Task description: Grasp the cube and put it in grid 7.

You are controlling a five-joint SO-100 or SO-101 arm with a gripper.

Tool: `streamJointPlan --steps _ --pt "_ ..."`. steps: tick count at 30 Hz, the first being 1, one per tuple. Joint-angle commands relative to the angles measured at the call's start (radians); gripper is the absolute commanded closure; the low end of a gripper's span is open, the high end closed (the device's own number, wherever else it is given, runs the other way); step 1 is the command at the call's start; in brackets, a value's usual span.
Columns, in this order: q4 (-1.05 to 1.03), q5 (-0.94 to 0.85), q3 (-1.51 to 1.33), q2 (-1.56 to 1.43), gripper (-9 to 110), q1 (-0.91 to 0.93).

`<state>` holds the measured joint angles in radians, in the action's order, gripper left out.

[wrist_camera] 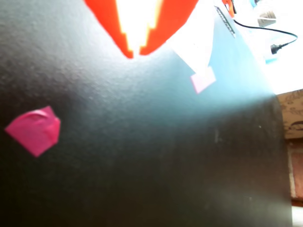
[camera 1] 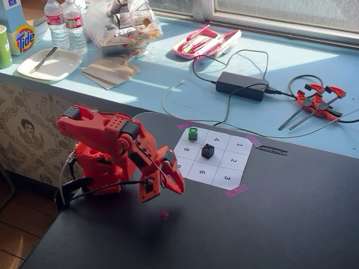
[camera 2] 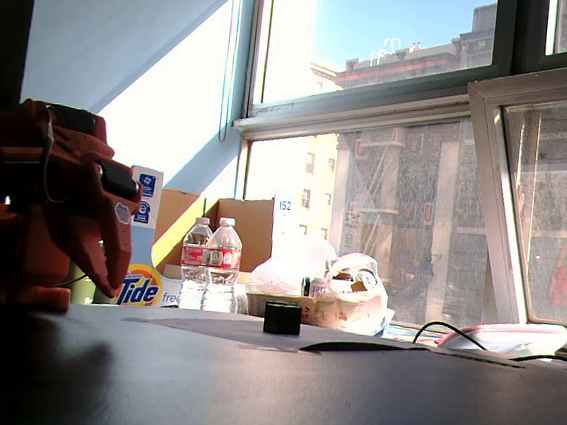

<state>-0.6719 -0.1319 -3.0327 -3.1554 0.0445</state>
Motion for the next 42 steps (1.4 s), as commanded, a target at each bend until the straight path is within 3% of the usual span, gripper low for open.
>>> streamJointPlan --steps 1,42 --pt "0.025 -0.012 -0.028 -0.017 101 -0.005" --pt "-0.106 0.020 -0.098 -0.149 101 0.003"
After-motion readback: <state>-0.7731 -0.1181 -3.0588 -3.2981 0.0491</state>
